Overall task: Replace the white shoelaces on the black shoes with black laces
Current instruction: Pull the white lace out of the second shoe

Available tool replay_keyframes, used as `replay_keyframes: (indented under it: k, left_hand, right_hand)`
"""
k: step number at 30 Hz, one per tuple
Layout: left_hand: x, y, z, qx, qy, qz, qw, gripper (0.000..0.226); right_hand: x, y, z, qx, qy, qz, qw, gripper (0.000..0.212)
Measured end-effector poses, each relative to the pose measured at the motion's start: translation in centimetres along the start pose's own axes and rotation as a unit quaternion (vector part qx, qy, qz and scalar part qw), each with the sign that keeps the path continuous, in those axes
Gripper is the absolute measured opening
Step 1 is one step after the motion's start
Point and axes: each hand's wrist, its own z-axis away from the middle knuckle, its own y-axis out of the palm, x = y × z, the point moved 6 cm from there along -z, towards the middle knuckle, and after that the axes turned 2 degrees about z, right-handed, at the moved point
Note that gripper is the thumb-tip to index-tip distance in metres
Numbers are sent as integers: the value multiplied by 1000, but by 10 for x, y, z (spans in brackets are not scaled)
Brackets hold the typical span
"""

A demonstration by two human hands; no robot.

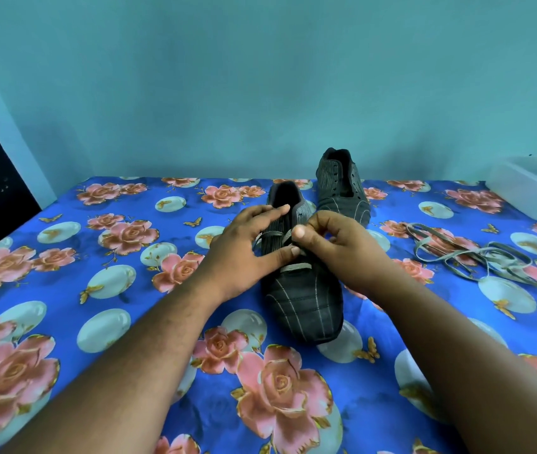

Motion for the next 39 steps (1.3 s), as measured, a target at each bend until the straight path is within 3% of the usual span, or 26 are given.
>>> replay_keyframes:
  k: [2,4,6,8,10,12,15,17,20,22,25,27,29,31,33,35,39]
  left_hand:
    - [1,0,0,-1,1,3,1000,81]
    - [1,1,-1,2,3,2,1000,83]
    - [0,1,-1,1,2,-3,1000,84]
    - [0,0,-1,-2,-6,-5,1000,82]
    - [0,0,0,-2,-14,-5,1000,79]
    - [0,0,0,0,-16,-7,1000,79]
    - [0,0,0,-1,-15,-6,1000,79]
    - [1,1,0,-2,-12,-4,1000,79]
    - [1,1,0,0,-11,-1,1000,81]
    - [0,1,0,3,-16,-3,1000,82]
    - [-1,0,1,3,-23,-10,1000,79]
    - [-1,0,2,5,-28,-8,1000,78]
    - [-2,0,2,5,-28,-7,1000,78]
    - [-2,0,2,4,-27,-9,1000,79]
    - [-2,0,1,5,-23,-8,1000,80]
    - [-1,1,1,6,-15,-5,1000,83]
    - [-3,0,2,6,-23,-4,1000,80]
  right_hand:
    - [6,-8,-2,-78,-74,193,975,31]
    - [9,-9,-2,-102,-102,226,963,20]
    - [9,-8,-2,-76,-92,146,982,11]
    - [12,-4,2,-12,-50,-35,998,18]
    - [15,-5,6,0,-7,-170,985,30]
    - [15,-10,5,-33,-2,-89,995,40]
    - [14,-13,3,-77,-31,192,978,31]
    - [15,-15,3,-94,-42,222,969,23]
    - [15,-15,3,-64,-25,129,989,20]
    - [15,-12,5,-42,13,-13,999,21]
    - [17,-11,6,-43,20,-219,974,20]
    - [16,-14,4,-56,21,-287,956,23]
    - [14,-17,3,-79,26,-221,972,31]
    - [12,-19,4,-89,14,-8,996,40]
    - [9,-15,3,-68,7,136,988,34]
    - [8,-14,3,-59,5,143,988,29]
    - [16,-22,5,-98,5,-10,995,27]
